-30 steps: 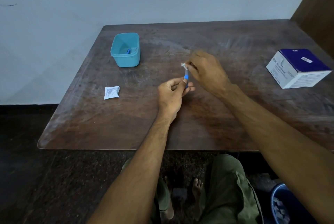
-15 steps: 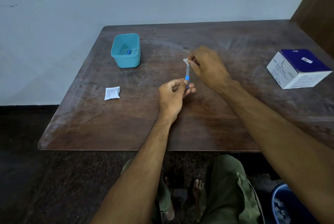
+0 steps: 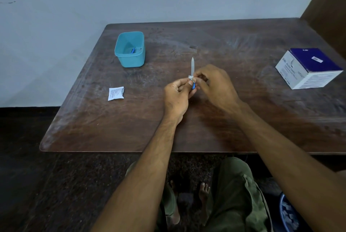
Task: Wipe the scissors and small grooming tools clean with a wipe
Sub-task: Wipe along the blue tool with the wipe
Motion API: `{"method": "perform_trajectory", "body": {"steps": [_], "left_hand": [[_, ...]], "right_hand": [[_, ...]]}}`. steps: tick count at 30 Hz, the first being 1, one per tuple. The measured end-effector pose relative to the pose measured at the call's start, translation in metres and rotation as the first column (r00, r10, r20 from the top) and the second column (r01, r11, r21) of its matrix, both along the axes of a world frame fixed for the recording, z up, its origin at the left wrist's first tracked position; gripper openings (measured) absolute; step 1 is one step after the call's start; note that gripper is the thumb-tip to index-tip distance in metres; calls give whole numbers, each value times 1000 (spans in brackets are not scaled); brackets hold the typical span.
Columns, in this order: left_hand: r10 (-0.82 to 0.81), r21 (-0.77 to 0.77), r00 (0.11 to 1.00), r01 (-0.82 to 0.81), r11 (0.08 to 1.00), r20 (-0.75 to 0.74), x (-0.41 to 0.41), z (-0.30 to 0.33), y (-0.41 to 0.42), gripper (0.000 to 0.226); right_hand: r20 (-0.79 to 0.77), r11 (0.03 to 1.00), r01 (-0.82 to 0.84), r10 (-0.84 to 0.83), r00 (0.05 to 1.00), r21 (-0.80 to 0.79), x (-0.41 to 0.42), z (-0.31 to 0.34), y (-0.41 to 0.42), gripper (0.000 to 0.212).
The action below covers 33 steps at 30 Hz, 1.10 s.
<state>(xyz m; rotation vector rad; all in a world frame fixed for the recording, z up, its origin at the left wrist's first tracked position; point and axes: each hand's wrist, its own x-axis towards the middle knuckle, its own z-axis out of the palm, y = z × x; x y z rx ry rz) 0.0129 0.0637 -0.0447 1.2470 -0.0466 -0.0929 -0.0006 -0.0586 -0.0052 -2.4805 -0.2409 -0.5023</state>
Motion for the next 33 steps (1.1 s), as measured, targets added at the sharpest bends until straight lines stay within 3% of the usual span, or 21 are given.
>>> {"method": "perform_trajectory", "body": {"steps": [7,14,20,29,33], "left_hand": [[-83,-21,996,83,996,-17,1,1,3,22],[-88,-15,996,88,996,-20,4,-2,4,21],[-75,2,997,75,997,-33,3,0,3,18],[-101,-19,994,100,995,-31,4,-1,4,20],[-92,-27,995,91,995,-43,5,0,3,18]], "right_hand": [[3,995,67,-67,998,-81,6,5,1,17],[-18,987,16,-19,1000,-158,-9,-7,4,19],[-13,988,102,-104,994,-117,3,4,7,18],[-76,995,4,-11,997,-96,-9,0,3,15],[-58,989,109,-115,992,-98,2,6,6,19]]}}
